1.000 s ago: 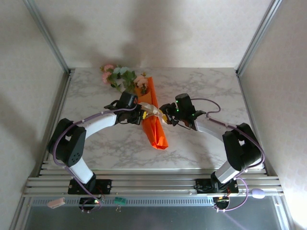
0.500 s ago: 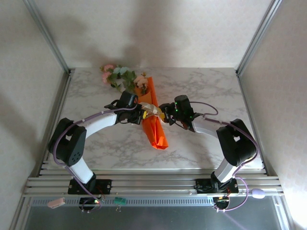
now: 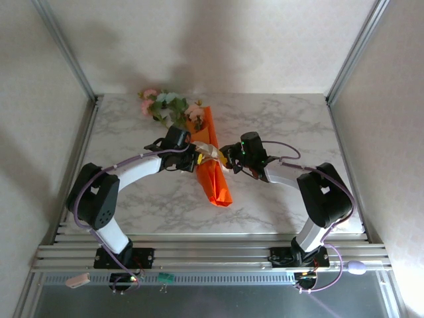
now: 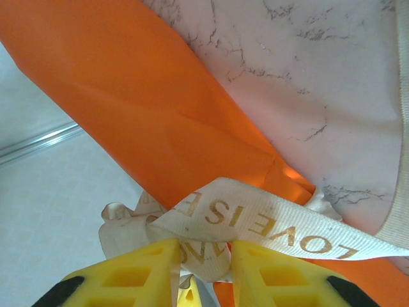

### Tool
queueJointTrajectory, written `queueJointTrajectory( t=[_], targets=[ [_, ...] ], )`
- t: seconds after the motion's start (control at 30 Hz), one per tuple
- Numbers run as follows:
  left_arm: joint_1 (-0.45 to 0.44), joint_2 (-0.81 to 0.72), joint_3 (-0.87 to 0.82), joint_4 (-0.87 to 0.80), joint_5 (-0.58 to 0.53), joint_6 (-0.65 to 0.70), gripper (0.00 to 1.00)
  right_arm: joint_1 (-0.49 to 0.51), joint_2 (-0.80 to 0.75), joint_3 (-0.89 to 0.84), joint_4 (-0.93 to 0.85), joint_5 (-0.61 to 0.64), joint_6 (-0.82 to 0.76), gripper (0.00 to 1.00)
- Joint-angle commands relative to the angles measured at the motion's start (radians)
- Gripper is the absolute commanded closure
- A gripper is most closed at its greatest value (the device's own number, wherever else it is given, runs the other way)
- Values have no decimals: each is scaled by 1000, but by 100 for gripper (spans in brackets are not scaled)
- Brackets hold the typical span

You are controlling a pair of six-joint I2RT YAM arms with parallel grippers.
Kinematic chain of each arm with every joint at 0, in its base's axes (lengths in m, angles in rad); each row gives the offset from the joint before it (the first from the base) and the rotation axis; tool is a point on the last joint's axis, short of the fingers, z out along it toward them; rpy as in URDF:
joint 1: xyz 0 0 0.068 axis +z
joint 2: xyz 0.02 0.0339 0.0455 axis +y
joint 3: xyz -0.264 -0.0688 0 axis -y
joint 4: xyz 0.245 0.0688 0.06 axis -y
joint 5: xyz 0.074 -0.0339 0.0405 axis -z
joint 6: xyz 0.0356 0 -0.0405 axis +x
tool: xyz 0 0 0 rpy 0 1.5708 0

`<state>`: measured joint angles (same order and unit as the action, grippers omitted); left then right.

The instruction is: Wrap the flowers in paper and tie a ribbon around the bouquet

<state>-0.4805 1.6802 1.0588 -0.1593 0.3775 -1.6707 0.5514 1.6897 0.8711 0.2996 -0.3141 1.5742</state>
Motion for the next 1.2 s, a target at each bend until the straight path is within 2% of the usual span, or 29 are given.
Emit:
queueJointTrajectory(
  t=[0.0,0.47,0.8,1.17],
  targets=[
    [8,13,28,-27,-18,14,100,-7,20,24,1,-2,-19,75],
    [8,15,33,-31,-18,18,100,-7,1,34,-34,16,-38,100],
    [10,-46,19,-107,-15,73,100,-9,-74,55,-211,23,-119,100],
    [44,-162,-64,-184,-21,119,100,-28,-96,48,-252,12,-170,100]
  ],
)
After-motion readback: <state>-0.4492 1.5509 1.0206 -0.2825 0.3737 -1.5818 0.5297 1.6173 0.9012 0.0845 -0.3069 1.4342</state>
